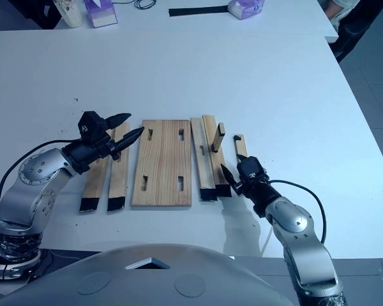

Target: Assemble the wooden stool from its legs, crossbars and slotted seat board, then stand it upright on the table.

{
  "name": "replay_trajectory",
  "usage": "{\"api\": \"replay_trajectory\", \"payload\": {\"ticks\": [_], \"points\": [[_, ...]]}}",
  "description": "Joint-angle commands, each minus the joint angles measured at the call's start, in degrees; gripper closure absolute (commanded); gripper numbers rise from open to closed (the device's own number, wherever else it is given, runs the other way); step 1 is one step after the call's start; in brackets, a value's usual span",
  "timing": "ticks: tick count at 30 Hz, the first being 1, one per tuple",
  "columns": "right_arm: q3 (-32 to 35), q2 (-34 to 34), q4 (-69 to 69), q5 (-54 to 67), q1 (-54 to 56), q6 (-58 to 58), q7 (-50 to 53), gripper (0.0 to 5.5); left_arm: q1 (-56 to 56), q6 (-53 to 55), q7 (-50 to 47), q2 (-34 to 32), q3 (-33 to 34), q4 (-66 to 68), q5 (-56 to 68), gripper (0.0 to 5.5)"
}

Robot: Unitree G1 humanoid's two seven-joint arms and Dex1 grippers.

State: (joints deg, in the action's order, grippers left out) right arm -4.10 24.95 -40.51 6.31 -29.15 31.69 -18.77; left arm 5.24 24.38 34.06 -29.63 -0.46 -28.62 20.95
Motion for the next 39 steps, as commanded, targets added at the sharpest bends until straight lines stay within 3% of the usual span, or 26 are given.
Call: {"api": "replay_trajectory", "payload": {"ticks": [1,10,24,39], "points": [[-1.1,-0.9,-3.6,0.2,0.4,6.2,1.5,2.48,0.6,1.0,-0.8,-0.1,-0.1,-1.1,-0.3,2.87],[-4.6,-1.7,-5.0,-0.4,-1.2,10.0,3.0,2.48,0.6,1.8,-0.8,-0.1,-0.4,-1.7,-0.2,2.87],[-5.9,-1.3,1.7,-2.3,-2.4,6.9,3.8,2.48,1.2,2.2,-1.0,-0.1,-0.6,-2.0,-0.4,2.87],[-1.1,-5.4,5.2,3.1,-1.6,11.9,5.1,2.48,0.8,2.0,-1.3,0.1,-1.2,-2.1,-1.1,2.87]]}}
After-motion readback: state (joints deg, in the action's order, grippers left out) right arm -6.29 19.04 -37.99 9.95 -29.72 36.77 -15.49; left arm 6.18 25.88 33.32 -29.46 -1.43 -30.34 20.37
